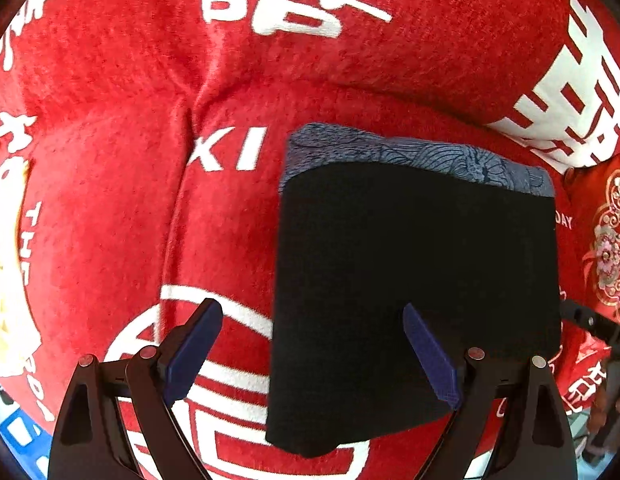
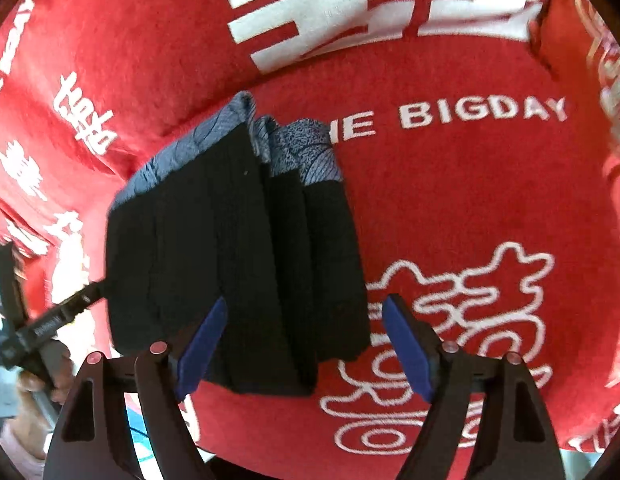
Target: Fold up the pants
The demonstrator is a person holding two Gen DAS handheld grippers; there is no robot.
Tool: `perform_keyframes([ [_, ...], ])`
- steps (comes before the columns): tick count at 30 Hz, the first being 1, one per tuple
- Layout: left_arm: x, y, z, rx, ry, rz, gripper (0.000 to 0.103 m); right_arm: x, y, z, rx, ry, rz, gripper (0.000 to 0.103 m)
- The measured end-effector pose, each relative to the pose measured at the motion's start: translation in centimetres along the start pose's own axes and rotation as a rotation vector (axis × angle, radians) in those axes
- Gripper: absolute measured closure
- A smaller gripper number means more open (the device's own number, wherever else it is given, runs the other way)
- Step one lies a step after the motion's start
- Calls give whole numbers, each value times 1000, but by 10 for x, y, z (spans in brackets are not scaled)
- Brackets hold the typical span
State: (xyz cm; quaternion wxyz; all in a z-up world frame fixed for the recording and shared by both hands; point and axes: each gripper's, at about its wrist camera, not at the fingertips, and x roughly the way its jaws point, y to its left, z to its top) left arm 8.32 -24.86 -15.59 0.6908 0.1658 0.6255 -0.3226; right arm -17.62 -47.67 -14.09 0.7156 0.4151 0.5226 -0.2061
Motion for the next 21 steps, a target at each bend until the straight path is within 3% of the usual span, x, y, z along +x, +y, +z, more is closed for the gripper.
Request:
perform_keyframes([
  [9, 12, 5, 19, 20, 12, -108, 11, 22, -23, 20, 0, 55, 167, 20],
  [19, 41, 12, 31, 58, 85, -245, 10, 50, -34, 36, -68, 142, 308, 19],
  [21, 44, 7, 32, 75, 92, -256, 5, 52, -32, 38, -77, 146, 336, 19],
])
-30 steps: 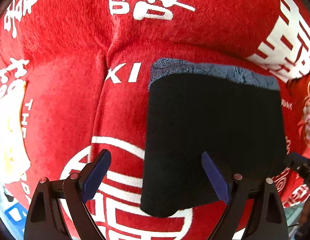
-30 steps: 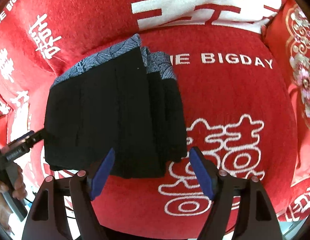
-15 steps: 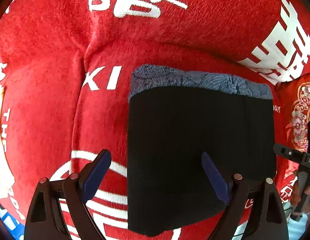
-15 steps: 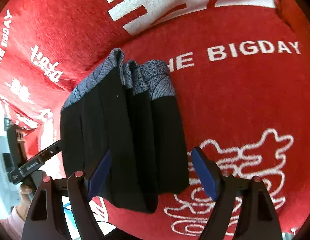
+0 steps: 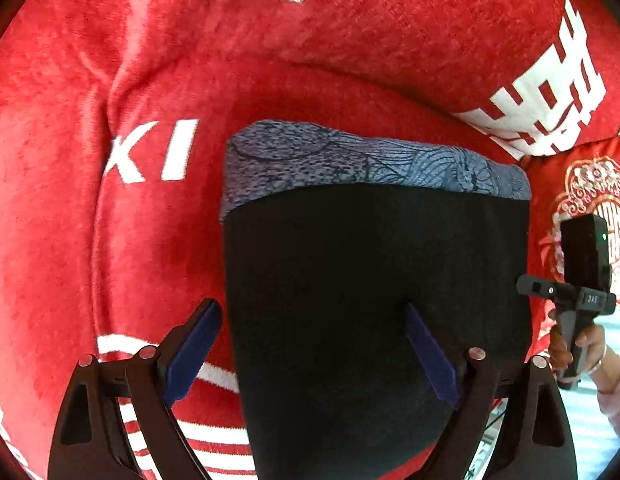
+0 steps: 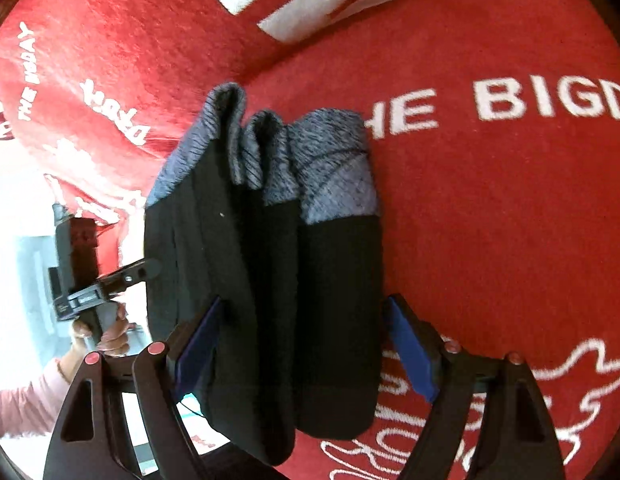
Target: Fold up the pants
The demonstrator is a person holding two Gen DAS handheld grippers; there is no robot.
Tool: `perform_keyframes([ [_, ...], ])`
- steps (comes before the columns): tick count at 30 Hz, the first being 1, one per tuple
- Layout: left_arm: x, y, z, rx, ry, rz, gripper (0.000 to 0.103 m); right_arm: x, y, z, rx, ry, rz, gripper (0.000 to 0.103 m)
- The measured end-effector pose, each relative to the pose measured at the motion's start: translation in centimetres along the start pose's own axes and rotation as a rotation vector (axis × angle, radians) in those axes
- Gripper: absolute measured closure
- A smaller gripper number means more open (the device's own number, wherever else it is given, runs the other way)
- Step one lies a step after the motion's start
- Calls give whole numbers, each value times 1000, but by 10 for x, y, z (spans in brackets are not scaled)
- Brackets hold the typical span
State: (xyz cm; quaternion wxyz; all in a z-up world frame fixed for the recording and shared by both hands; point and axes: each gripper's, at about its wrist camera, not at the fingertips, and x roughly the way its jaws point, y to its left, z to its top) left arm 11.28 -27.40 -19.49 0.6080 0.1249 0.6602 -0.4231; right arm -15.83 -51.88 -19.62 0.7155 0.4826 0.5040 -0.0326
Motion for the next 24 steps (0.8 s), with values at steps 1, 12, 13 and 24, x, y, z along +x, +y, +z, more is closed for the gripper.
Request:
perform_keyframes([
  [1, 2, -2, 0, 8, 1, 10, 2, 2, 1, 1, -5, 5, 8, 18],
  [12, 22, -11, 5, -21, -10, -25, 0, 11, 2, 13, -10, 24, 46, 17],
  [13, 25, -11, 5, -37, -8, -34, 0, 11, 1, 14, 2, 24, 48, 17],
  [24, 11, -38, -5, -11, -106, 27, 26, 5, 7, 17, 53, 21, 14, 51],
])
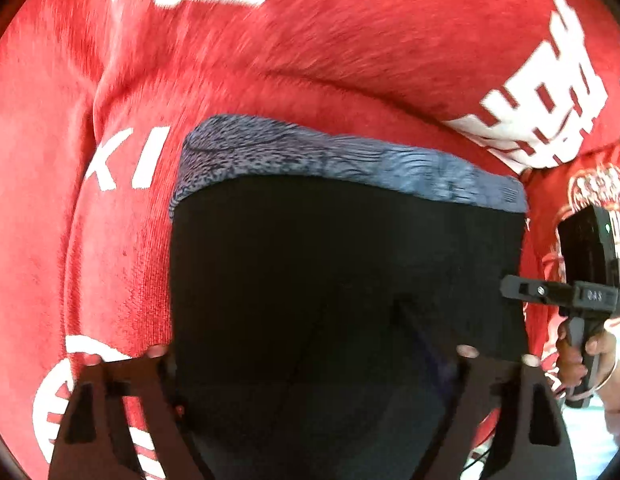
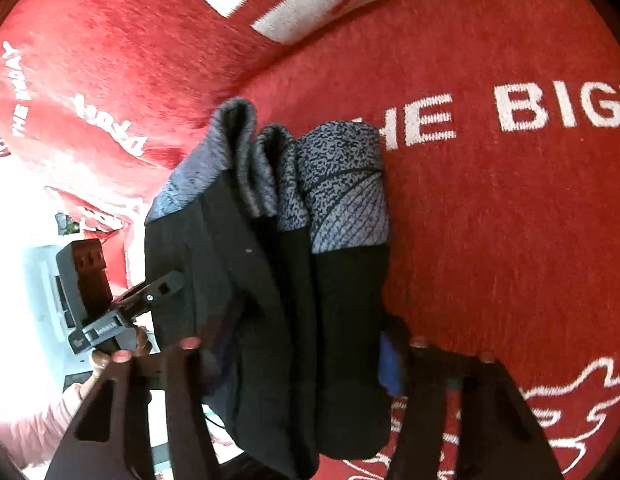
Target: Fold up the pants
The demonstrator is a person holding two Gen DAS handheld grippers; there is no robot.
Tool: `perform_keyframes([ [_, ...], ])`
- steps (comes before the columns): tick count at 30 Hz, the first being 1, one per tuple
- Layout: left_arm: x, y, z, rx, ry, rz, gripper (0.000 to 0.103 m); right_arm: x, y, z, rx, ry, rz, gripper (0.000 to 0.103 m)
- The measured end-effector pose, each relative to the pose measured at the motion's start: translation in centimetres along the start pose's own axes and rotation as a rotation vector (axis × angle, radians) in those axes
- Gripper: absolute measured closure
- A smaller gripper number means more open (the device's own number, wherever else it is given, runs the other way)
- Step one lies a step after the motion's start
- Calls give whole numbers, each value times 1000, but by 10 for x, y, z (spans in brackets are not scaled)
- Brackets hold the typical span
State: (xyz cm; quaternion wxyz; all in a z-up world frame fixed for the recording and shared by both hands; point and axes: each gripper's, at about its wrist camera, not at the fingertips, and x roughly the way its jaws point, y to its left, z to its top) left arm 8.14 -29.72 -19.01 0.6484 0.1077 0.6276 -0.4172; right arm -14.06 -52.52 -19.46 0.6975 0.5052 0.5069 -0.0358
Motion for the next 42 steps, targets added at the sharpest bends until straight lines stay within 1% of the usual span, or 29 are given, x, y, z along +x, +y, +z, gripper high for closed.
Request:
perform_keyframes([
  [1, -5, -2, -1, 11, -9, 3, 34, -2, 2, -1, 2, -7, 9, 55],
  [3, -14, -5, -3, 17, -19, 2, 41, -7, 4, -5, 14, -22, 36, 60],
  [6, -26, -7, -6, 24, -25, -3, 46, -16, 9, -13, 19, -38, 68, 62],
  [9, -37, -15, -11, 46, -33, 2, 46, -24, 13, -20, 23, -40, 107, 63],
  [13, -53, -27, -24, 47, -33, 3, 46, -33, 19, -34, 14, -18, 122, 64],
  [19, -78, -37, -58, 36, -43, 23, 46, -37, 30, -67, 7, 5, 152, 64],
  [23, -87, -32, -82, 31, -32, 33, 46, -34, 36, -94, 15, 16, 154, 64],
  [27, -80, -21, -98, 30, -9, 27, 46, -20, 35, -117, 37, -1, 146, 64],
  [29, -73, -12, -104, 38, -6, 30, 46, -6, 30, -125, 67, -6, 141, 64],
  [31, -60, 1, -110, 36, -3, 38, 46, 4, 27, -129, 67, -10, 116, 62],
  [32, -54, 8, -112, 22, -2, 31, 45, 10, 25, -131, 59, -20, 90, 61],
  [34, -47, 20, -115, -7, -27, 27, 26, 13, 21, -132, 56, -39, 68, 56],
  [35, -46, 22, -115, -6, -44, 39, 22, 14, 18, -132, 66, -49, 64, 55],
  [37, -45, 23, -115, 14, -61, 74, 11, 15, 16, -133, 71, -60, 52, 51],
  [39, -44, 22, -115, 20, -70, 118, 4, 10, 19, -136, 58, -74, 14, 50],
  [42, -45, 23, -115, 5, -62, 133, 4, 7, 25, -140, 68, -95, -22, 49],
])
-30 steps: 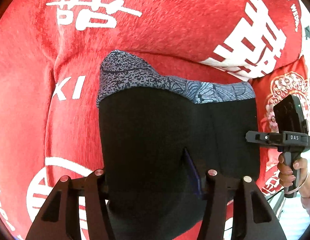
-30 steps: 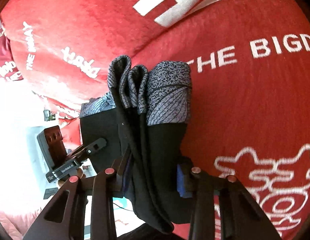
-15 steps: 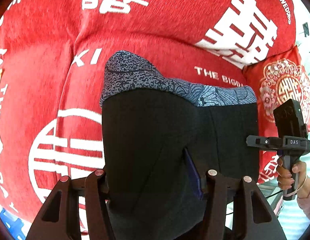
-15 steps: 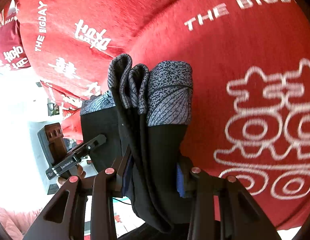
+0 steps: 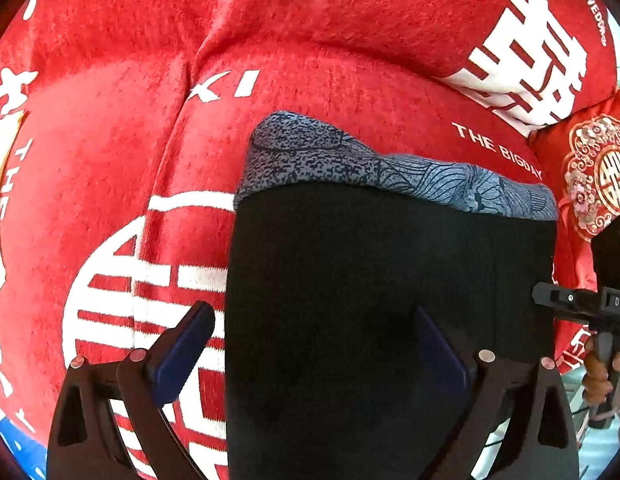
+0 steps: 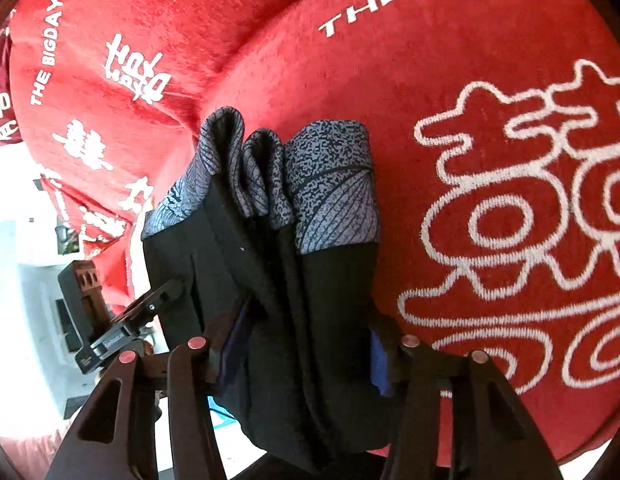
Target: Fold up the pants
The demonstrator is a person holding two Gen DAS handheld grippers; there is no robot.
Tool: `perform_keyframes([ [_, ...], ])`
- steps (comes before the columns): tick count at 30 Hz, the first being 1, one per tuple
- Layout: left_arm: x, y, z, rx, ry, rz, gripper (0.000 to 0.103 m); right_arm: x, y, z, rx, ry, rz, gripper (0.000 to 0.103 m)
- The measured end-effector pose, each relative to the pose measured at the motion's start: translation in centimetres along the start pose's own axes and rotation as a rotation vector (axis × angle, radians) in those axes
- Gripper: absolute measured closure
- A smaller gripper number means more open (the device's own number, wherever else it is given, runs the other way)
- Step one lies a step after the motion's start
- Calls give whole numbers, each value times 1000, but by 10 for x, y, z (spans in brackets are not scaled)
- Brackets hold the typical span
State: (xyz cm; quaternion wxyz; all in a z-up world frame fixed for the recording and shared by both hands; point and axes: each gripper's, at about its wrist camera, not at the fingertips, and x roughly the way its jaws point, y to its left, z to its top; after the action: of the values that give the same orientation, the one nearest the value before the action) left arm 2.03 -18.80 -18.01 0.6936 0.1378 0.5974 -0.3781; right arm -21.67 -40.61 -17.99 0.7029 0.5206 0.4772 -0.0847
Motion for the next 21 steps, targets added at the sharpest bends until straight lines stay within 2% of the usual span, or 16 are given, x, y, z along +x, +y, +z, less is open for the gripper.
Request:
perform_keyframes([
  [5, -16, -1, -7, 15, -33, 114, 4, -12, 5, -10, 34, -56, -80, 39],
  [7, -22, 1, -11, 1, -43, 156, 4, -22, 2, -16, 59, -80, -113, 32],
  [13, -38, 13, -20, -77, -73, 232, 4, -47, 1, -37, 81, -137, -213, 32],
  [16, -30, 17, -21, -98, -52, 245, 4, -47, 6, -42, 75, -143, -215, 32],
  [18, -23, 15, -22, -66, -60, 274, 4, -40, 8, -45, 68, -125, -230, 32],
  [19, -19, 15, -22, -54, -63, 288, 0, -35, 10, -46, 61, -113, -252, 32],
  [21, -14, 14, -22, -40, -73, 307, 0, -22, 11, -46, 39, -89, -314, 32],
])
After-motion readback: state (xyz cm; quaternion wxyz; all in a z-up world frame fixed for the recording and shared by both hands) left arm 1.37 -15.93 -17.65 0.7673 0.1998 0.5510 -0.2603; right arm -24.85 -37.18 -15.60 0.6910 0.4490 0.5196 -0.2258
